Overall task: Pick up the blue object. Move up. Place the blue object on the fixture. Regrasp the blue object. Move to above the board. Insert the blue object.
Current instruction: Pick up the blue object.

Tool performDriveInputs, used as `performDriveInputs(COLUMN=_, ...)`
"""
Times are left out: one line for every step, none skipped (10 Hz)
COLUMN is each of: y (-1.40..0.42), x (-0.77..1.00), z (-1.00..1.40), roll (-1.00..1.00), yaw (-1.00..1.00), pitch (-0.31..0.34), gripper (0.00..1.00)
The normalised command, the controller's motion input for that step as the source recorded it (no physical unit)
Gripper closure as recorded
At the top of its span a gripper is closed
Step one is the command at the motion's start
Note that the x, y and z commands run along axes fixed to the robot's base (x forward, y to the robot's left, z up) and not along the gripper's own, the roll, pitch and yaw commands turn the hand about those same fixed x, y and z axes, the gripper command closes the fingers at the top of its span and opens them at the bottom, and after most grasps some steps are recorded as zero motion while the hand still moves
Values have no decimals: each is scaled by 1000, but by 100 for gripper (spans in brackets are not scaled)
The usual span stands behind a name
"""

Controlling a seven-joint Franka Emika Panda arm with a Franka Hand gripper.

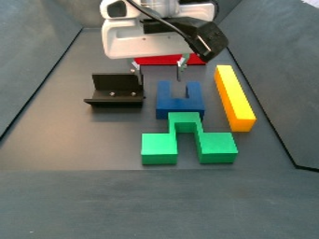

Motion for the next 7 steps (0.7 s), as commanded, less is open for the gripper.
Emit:
performDriveInputs(y=0, x=0, z=-151, roll=0, yaw=-63, pitch=0, gripper=0)
performDriveInputs(y=0, x=0, z=-91, roll=0, yaw=-83, pitch=0, gripper=0)
performDriveInputs(y=0, x=37, z=-89, roll=0, yaw=-80, pitch=0, gripper=0)
performDriveInputs(y=0, x=37, z=-83, roll=0, yaw=-63, pitch=4, gripper=0)
performDriveInputs(y=0, x=6, z=-126, roll=24, yaw=-74, pitch=3, gripper=0)
performDriveInputs(y=0, x=0, z=-154, roll=69, yaw=-74, pitch=4, gripper=0)
performDriveInputs(y=0, x=-43, z=-191, roll=119, yaw=-83, pitch=7, gripper=0)
